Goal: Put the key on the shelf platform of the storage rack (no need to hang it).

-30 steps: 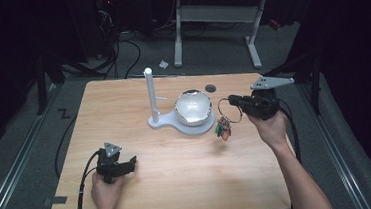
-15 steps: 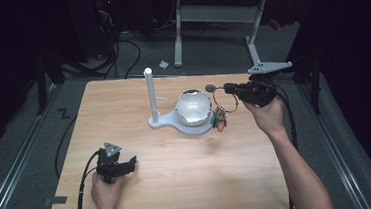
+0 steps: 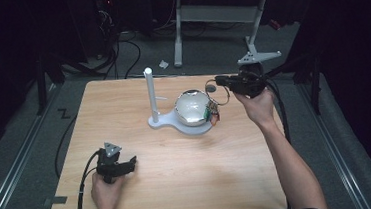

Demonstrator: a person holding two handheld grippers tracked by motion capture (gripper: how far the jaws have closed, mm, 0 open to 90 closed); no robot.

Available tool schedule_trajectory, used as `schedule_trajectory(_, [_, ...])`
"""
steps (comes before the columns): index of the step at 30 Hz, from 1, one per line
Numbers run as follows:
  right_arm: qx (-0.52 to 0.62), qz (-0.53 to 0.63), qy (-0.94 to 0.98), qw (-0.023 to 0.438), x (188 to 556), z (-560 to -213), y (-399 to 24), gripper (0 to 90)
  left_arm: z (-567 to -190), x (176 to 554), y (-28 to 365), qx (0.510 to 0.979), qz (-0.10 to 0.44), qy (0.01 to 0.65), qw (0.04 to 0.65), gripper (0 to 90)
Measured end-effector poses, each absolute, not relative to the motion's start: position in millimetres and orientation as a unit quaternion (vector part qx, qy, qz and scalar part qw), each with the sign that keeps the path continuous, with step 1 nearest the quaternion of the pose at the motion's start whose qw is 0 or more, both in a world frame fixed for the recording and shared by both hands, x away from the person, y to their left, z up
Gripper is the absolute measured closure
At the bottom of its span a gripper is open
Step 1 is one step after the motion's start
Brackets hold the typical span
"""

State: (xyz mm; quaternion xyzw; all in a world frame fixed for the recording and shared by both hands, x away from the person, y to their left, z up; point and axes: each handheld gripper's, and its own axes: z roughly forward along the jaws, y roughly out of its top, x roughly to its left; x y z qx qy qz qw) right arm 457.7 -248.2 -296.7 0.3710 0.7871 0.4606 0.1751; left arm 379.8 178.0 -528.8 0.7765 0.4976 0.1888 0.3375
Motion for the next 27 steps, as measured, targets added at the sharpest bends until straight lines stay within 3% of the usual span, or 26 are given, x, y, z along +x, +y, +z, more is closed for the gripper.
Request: schedule_trajectory(27, [0.392, 0.445, 0.788, 0.167, 506, -312, -212, 87.7, -529, 380, 178, 0.777, 0.187, 0.498, 0.338, 22.0])
